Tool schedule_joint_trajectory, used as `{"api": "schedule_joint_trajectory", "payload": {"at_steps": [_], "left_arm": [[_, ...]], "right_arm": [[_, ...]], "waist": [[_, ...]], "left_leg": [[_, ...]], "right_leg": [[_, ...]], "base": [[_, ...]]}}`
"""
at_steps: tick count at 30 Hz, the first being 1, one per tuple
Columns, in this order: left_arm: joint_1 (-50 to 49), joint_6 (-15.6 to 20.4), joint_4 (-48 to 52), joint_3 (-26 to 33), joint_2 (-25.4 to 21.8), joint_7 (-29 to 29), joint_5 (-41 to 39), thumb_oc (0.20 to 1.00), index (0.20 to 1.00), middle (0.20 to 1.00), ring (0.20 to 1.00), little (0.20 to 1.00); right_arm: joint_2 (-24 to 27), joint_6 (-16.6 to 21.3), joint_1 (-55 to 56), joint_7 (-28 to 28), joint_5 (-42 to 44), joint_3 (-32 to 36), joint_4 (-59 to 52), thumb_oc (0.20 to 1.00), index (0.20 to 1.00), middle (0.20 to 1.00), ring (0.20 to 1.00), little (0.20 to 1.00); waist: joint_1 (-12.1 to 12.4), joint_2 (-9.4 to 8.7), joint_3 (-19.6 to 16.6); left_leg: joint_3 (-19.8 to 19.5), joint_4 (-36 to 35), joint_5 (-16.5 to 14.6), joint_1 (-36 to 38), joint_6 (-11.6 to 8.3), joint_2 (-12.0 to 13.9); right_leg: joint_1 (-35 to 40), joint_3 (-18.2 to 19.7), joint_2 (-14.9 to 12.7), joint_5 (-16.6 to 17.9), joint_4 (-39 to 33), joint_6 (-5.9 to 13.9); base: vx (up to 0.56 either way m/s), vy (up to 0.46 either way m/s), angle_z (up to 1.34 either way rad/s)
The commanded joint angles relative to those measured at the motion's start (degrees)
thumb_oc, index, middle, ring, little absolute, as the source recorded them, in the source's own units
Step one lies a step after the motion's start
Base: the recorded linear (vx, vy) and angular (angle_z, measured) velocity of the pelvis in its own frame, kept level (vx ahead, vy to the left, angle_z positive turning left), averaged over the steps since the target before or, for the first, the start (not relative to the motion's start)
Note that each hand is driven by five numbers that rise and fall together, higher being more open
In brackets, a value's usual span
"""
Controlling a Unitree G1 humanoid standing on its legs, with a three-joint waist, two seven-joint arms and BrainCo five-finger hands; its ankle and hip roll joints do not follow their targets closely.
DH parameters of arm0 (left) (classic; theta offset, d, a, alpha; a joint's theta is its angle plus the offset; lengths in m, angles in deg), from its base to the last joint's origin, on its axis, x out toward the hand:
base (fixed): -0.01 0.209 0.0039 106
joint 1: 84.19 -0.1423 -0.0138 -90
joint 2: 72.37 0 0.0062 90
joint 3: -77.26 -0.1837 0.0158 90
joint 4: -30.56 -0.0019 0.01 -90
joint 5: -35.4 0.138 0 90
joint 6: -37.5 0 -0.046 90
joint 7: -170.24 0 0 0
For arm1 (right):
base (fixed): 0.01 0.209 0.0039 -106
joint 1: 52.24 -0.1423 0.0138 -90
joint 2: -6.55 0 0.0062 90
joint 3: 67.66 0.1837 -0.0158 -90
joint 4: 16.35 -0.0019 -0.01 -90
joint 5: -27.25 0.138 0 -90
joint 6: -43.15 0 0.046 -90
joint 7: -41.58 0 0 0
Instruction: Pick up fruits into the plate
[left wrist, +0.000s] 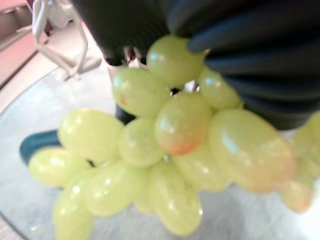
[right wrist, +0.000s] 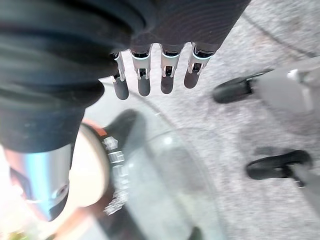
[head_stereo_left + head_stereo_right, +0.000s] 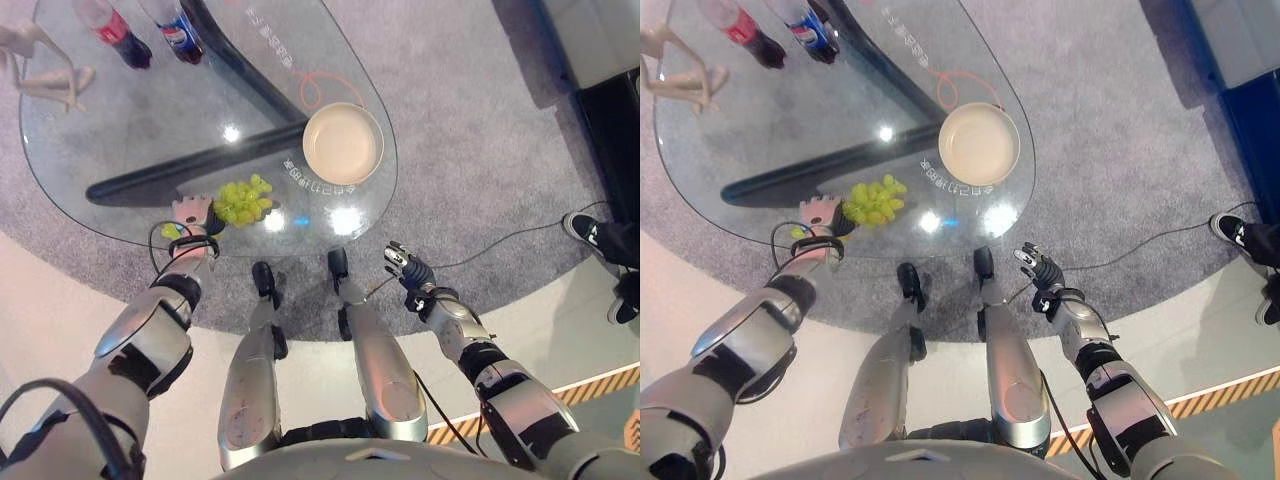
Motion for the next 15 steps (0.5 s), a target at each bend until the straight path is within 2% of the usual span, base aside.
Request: {"api": "schedule_joint_trajectory", "payload": {"at_steps": [1, 5, 6, 9, 11, 12, 15], "left_arm": [[-0.82, 3.42, 2.56, 5.27, -2.32, 1.10, 0.80, 0.200, 0.200, 0.200, 0.200, 0.200], [-5.82, 4.74, 12.66, 7.78, -7.45, -2.45, 3.52, 0.200, 0.200, 0.200, 0.200, 0.200], [-8.60, 5.97, 17.99, 9.56, -10.47, -5.02, 5.35, 0.200, 0.200, 0.200, 0.200, 0.200], [-13.26, 7.75, 27.42, 12.80, -15.74, -8.24, 8.35, 0.200, 0.200, 0.200, 0.200, 0.200], [-14.24, 8.51, 29.17, 13.65, -16.87, -9.20, 9.24, 0.200, 0.200, 0.200, 0.200, 0.200], [-17.10, 11.86, 35.29, 15.90, -21.33, -12.06, 12.44, 0.200, 0.200, 0.200, 0.200, 0.200], [-18.23, 16.87, 41.12, 17.53, -26.07, -16.04, 15.90, 0.200, 0.200, 0.200, 0.200, 0.200]], "right_arm": [[2.35, 3.31, 4.77, 1.52, -0.46, 3.35, -4.25, 1.000, 1.000, 1.000, 1.000, 1.000], [3.89, 3.27, 8.38, 2.01, -1.43, 5.64, -9.75, 1.000, 1.000, 1.000, 1.000, 1.000], [4.66, 2.32, 10.34, 2.11, -1.68, 6.51, -13.35, 1.000, 1.000, 1.000, 1.000, 1.000], [5.61, 0.94, 13.38, 4.37, -2.71, 7.87, -19.85, 1.000, 1.000, 1.000, 1.000, 1.000], [5.80, 0.74, 14.07, 4.96, -2.80, 8.01, -21.21, 1.000, 1.000, 1.000, 1.000, 1.000], [7.00, -0.34, 16.20, 7.86, -4.42, 8.93, -26.20, 1.000, 1.000, 1.000, 1.000, 1.000], [9.18, -1.38, 17.49, 12.67, -7.82, 10.03, -31.03, 1.000, 1.000, 1.000, 1.000, 1.000]], "waist": [[0.94, 4.90, -3.69], [1.59, 6.31, -7.46], [1.86, 6.57, -9.19], [2.24, 6.87, -12.21], [2.24, 6.87, -12.79], [2.68, 6.90, -15.52], [3.26, 6.95, -18.65]], "left_leg": [[-4.06, 2.79, -9.10, 0.55, -0.95, -0.93], [-4.30, 2.15, -9.87, 4.43, -1.01, -1.47], [-4.20, 1.94, -10.27, 6.18, -0.97, -1.69], [-4.11, 1.74, -10.84, 8.77, -0.77, -1.89], [-4.08, 1.65, -10.94, 9.33, -0.73, -1.91], [-4.20, 1.55, -11.45, 11.32, -0.44, -2.10], [-4.37, 0.99, -12.06, 14.13, -0.12, -2.20]], "right_leg": [[-1.18, -2.40, 0.12, -7.62, 5.96, 1.36], [3.83, -3.24, -1.18, -8.15, 4.08, 1.63], [6.33, -3.56, -1.68, -8.25, 2.96, 1.80], [9.79, -3.95, -2.38, -8.20, 1.38, 2.03], [10.50, -4.04, -2.51, -8.19, 1.04, 2.09], [13.19, -4.47, -2.90, -8.17, -0.09, 2.29], [16.61, -5.47, -3.29, -8.11, -1.65, 2.63]], "base": [[0.06, 0.044, 0.15], [0.10, 0.036, 0.09], [0.14, 0.011, 0.17], [0.15, 0.002, 0.21], [0.14, -0.006, 0.09], [0.21, -0.012, 0.15], [0.21, -0.012, 0.11]]}}
